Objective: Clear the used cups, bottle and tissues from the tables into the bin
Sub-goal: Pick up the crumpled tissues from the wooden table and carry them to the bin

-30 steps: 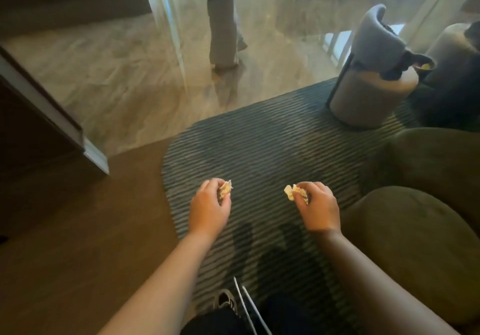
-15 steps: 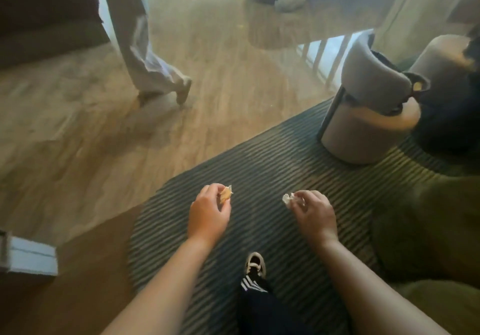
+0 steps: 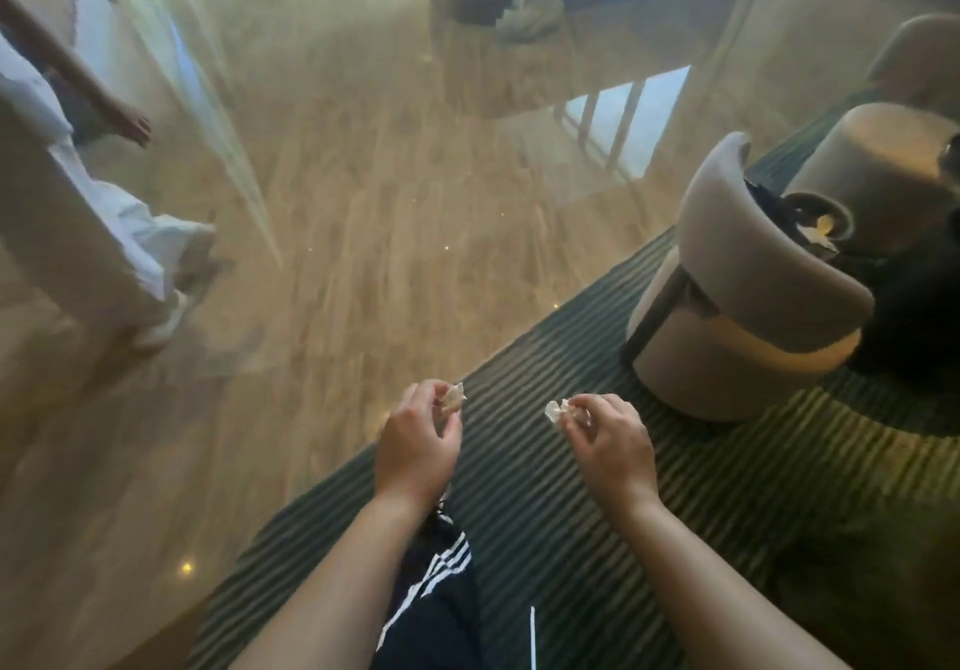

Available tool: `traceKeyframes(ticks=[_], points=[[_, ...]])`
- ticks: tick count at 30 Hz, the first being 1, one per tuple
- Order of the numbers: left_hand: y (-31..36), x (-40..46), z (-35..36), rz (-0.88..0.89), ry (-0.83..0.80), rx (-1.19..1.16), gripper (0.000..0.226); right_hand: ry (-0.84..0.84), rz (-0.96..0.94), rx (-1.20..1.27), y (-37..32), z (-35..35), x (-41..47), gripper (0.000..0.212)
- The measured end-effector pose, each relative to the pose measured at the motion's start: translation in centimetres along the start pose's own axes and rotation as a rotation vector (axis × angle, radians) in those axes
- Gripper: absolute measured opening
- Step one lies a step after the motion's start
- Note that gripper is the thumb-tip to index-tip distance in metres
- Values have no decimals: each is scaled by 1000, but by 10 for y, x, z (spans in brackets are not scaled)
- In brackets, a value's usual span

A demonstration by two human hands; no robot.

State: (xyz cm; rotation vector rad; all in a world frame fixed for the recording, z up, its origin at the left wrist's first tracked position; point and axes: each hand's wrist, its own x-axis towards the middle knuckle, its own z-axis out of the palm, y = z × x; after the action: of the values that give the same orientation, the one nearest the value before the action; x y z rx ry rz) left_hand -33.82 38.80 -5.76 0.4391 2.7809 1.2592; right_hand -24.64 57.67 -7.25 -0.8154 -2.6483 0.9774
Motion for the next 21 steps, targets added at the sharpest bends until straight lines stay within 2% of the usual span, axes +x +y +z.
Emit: traceKeyframes(ticks=[6, 11, 16, 21], points=[[-13, 205, 27, 61, -107, 5, 12, 41, 104, 12, -29, 33, 181, 23], [13, 355, 38, 150, -142, -6, 9, 119, 173, 15, -54, 32, 303, 19], [48, 467, 74, 177, -209, -40, 11, 192, 237, 25, -55, 22, 405, 17], [77, 563, 139, 199, -291, -34, 11, 250, 300, -4, -26, 14, 505, 16]])
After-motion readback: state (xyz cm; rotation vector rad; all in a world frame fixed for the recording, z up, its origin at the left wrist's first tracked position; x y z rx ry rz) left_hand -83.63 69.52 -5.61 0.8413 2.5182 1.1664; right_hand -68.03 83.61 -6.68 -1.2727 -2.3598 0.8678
